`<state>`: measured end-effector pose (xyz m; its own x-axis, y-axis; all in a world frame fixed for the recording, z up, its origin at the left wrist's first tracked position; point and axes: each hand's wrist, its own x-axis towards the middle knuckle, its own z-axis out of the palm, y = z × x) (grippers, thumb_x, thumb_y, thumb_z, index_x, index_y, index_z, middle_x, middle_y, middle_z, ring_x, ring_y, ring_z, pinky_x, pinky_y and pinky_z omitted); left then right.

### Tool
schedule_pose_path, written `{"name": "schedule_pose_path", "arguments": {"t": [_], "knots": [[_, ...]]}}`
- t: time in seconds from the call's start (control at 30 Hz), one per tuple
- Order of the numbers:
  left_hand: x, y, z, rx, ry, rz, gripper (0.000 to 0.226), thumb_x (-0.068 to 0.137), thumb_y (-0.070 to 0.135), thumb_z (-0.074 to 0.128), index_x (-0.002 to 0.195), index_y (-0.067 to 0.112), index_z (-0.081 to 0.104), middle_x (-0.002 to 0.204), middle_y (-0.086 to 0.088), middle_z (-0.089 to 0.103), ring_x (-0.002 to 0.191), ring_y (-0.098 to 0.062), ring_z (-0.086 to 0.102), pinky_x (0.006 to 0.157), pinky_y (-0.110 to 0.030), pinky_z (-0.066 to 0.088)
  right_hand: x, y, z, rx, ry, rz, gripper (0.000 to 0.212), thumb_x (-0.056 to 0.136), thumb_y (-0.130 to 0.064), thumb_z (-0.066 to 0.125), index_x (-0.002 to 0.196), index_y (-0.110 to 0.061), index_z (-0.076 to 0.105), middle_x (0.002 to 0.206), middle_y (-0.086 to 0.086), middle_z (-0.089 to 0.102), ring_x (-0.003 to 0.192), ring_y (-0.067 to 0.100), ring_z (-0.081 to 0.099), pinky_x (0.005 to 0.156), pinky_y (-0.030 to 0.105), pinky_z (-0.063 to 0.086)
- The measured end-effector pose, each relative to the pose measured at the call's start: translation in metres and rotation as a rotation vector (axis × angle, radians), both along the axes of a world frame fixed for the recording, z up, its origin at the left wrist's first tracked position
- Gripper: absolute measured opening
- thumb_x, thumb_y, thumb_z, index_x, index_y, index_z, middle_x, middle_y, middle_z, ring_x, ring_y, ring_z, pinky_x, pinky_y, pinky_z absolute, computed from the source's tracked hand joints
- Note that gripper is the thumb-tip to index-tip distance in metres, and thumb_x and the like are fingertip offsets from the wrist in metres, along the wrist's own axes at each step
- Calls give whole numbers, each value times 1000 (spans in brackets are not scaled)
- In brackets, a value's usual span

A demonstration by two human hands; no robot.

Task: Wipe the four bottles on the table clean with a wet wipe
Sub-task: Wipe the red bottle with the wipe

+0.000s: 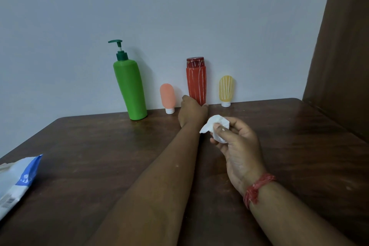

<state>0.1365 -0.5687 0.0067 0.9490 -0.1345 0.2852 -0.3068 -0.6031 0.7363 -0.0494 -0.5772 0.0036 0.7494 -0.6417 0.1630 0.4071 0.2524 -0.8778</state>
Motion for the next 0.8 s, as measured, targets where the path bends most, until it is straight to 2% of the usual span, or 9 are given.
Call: {"name": "schedule_pose_path", "arguments": {"t": [0.13, 0.27, 0.53, 0.67, 0.8], "knots": [[14, -5, 2, -3, 3, 18, 53, 89, 34, 72, 125, 10, 41, 127, -13, 60, 114, -35, 62, 91, -47, 55, 2, -2, -2, 6, -1, -11, 12, 89, -2, 67, 93, -13, 71, 86, -2, 76, 79, 10, 70, 71, 29, 57], [18, -3, 2, 33, -21, -18, 44, 87, 35, 73, 117, 10, 53, 117, -10, 64, 106, -31, 64, 85, -41, 55, 3, -2, -4, 20, -5, -12, 12, 88, -2, 67, 94, -12, 72, 87, -1, 75, 81, 11, 69, 70, 29, 55], [-21, 32, -3, -3, -18, -197, 37, 82, 38, 78, 105, 12, 65, 99, -3, 72, 91, -22, 69, 76, -35, 57, -2, -1, 3, 36, 1, -14, 13, 90, -3, 66, 102, -6, 69, 95, 4, 73, 87, 16, 68, 72, 30, 56], [-66, 85, -4, -17, -10, -293, 42, 84, 36, 77, 119, 16, 66, 110, -2, 71, 101, -19, 68, 88, -39, 57, -14, 3, 10, 28, 12, -36, 18, 90, -3, 66, 108, -5, 67, 99, 5, 72, 87, 16, 68, 72, 31, 56], [-119, 154, -1, -115, 100, -357, 48, 84, 34, 77, 127, 22, 61, 119, 3, 69, 105, -15, 66, 97, -38, 53, -33, 11, 14, -50, 22, -51, 12, 90, -1, 65, 96, -11, 68, 92, 4, 71, 85, 18, 64, 70, 30, 54]]}}
